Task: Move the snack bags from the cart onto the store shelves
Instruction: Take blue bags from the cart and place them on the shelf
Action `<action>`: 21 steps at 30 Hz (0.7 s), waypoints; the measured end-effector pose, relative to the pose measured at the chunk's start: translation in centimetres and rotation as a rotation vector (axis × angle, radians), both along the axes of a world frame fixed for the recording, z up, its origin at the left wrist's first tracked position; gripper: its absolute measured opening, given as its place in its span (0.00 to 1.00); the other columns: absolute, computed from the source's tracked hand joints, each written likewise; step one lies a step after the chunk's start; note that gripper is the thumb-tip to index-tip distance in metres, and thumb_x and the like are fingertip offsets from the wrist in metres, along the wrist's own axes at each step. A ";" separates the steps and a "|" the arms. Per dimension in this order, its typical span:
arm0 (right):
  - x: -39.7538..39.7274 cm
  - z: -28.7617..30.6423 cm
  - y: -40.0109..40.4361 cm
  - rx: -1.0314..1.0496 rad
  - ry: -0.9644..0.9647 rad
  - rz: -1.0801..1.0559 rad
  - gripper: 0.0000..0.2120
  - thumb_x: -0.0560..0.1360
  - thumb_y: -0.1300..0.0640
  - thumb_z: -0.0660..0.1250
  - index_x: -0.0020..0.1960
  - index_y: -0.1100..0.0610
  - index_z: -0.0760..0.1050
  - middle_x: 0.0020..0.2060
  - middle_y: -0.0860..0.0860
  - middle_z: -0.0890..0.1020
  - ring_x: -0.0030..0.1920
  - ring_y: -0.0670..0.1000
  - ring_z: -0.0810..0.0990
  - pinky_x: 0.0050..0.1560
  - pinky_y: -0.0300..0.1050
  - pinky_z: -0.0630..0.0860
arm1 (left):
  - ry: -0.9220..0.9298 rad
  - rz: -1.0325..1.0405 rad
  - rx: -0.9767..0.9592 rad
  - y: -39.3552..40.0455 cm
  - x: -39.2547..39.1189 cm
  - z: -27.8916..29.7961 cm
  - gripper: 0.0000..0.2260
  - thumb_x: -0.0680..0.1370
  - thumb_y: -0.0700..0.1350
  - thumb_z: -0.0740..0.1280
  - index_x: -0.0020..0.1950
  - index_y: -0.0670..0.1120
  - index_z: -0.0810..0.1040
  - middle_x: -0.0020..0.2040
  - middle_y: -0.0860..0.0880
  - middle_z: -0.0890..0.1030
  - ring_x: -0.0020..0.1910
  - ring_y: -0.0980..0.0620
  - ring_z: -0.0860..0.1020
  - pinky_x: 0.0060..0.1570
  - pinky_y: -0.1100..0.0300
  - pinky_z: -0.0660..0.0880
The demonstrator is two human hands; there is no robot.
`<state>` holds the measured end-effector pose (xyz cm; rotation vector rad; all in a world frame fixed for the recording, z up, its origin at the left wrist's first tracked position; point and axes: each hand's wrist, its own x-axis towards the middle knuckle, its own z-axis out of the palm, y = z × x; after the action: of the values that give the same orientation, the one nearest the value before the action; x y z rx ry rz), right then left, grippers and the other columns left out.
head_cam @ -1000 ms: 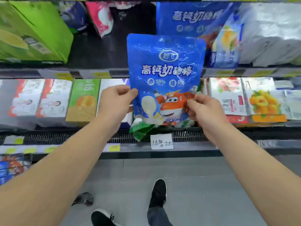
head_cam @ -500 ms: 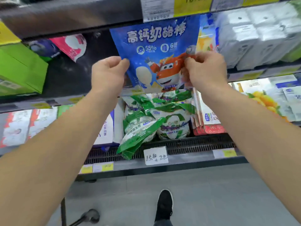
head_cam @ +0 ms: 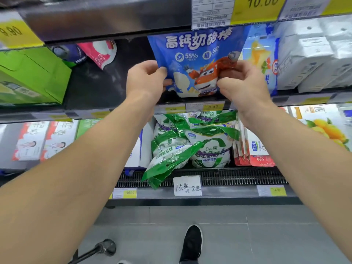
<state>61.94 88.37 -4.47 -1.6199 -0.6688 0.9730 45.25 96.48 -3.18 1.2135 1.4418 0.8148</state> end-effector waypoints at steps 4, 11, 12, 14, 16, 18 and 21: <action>-0.3 -0.5 -0.7 0.005 0.034 0.003 0.23 0.60 0.57 0.71 0.55 0.51 0.75 0.44 0.46 0.84 0.45 0.48 0.81 0.45 0.43 0.75 | 0.041 -0.090 -0.001 -0.7 -0.8 -0.7 0.10 0.78 0.38 0.64 0.46 0.53 0.78 0.46 0.53 0.85 0.49 0.50 0.85 0.53 0.50 0.81; -1.8 -1.1 -2.3 -0.040 -0.068 -0.040 0.31 0.69 0.60 0.72 0.69 0.50 0.66 0.49 0.43 0.80 0.47 0.40 0.80 0.47 0.38 0.77 | -0.016 -0.119 -0.016 -1.6 -2.3 -1.0 0.13 0.74 0.42 0.69 0.58 0.52 0.79 0.53 0.55 0.84 0.52 0.55 0.83 0.54 0.52 0.81; -2.3 -0.9 -2.6 -0.045 -0.095 -0.046 0.29 0.71 0.61 0.71 0.69 0.50 0.66 0.49 0.42 0.79 0.42 0.34 0.79 0.44 0.33 0.75 | -0.025 -0.105 -0.018 -1.7 -2.6 -1.1 0.16 0.74 0.43 0.70 0.61 0.51 0.78 0.56 0.53 0.83 0.53 0.54 0.83 0.54 0.52 0.81; -3.5 -0.6 -3.5 -0.077 -0.177 -0.029 0.26 0.72 0.60 0.70 0.68 0.50 0.67 0.52 0.42 0.79 0.40 0.32 0.77 0.42 0.29 0.73 | -0.029 -0.079 -0.009 -2.2 -3.4 -1.2 0.17 0.74 0.44 0.70 0.63 0.50 0.76 0.58 0.51 0.81 0.54 0.53 0.82 0.55 0.52 0.80; -5.6 -0.5 -4.4 -0.122 -0.244 0.044 0.24 0.73 0.57 0.70 0.67 0.49 0.68 0.55 0.42 0.78 0.47 0.35 0.77 0.47 0.34 0.73 | -0.006 -0.085 0.013 -3.0 -4.8 -1.0 0.15 0.73 0.45 0.70 0.59 0.52 0.77 0.56 0.51 0.82 0.55 0.53 0.81 0.58 0.50 0.79; -7.7 -0.7 -5.1 -0.152 -0.295 0.132 0.23 0.73 0.56 0.69 0.66 0.48 0.69 0.56 0.41 0.76 0.51 0.39 0.78 0.50 0.37 0.74 | 0.026 -0.106 0.025 -4.1 -6.5 -1.0 0.13 0.73 0.46 0.70 0.57 0.52 0.79 0.53 0.53 0.83 0.53 0.56 0.81 0.59 0.52 0.78; -12.1 -0.8 -5.7 -0.171 -0.380 0.276 0.23 0.73 0.56 0.70 0.66 0.50 0.70 0.58 0.44 0.76 0.55 0.45 0.78 0.56 0.41 0.73 | 0.096 -0.112 0.017 -5.9 -11.0 -1.4 0.10 0.76 0.45 0.69 0.58 0.49 0.81 0.50 0.55 0.83 0.48 0.60 0.80 0.49 0.63 0.77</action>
<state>49.80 82.65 -5.30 -1.9222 -1.1155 0.9449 34.30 90.58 -4.57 1.3501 1.4317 0.7017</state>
